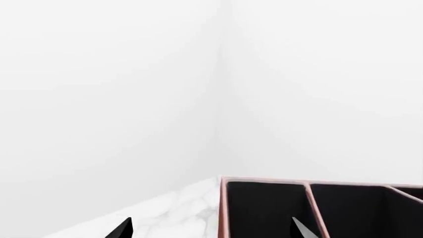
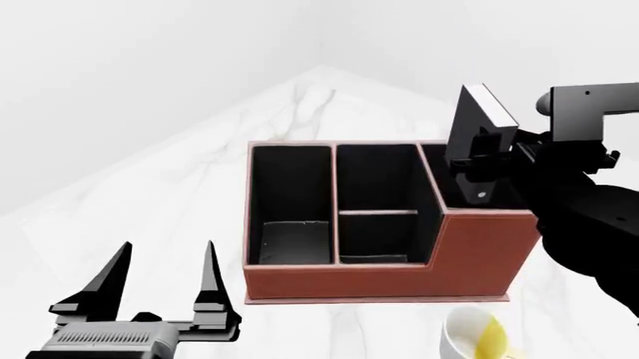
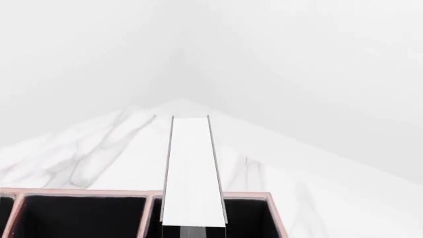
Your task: Pick up the book and place it in the right compartment of the caddy.
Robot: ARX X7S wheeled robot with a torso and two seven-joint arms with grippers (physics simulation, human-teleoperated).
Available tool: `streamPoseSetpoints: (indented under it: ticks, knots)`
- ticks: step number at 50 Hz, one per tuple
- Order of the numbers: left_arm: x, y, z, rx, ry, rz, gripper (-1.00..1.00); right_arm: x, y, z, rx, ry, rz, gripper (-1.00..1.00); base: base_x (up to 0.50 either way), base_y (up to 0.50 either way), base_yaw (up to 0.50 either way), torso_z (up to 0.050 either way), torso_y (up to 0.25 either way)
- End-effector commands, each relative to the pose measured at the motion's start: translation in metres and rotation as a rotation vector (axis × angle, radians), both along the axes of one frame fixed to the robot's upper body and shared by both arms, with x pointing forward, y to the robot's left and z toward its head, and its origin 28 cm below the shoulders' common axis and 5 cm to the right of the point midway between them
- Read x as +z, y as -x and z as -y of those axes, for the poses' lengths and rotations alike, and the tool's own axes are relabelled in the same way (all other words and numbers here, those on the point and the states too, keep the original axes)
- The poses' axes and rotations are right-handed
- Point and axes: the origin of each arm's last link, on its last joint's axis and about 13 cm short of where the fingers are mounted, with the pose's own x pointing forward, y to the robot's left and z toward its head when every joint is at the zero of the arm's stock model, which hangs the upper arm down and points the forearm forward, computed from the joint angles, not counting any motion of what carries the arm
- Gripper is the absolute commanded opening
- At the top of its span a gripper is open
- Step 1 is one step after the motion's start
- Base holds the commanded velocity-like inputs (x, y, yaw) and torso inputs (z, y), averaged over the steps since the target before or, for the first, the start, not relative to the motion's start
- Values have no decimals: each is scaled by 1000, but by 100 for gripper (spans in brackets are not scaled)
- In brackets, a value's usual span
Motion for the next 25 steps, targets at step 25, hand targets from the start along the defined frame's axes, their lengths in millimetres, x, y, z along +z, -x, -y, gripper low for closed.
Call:
streamPoseSetpoints:
  ticks: [25]
  knots:
    - [0, 0, 0, -1, 1, -2, 100, -14, -6, 4, -24, 33, -7, -100, 0, 0, 0, 0, 2]
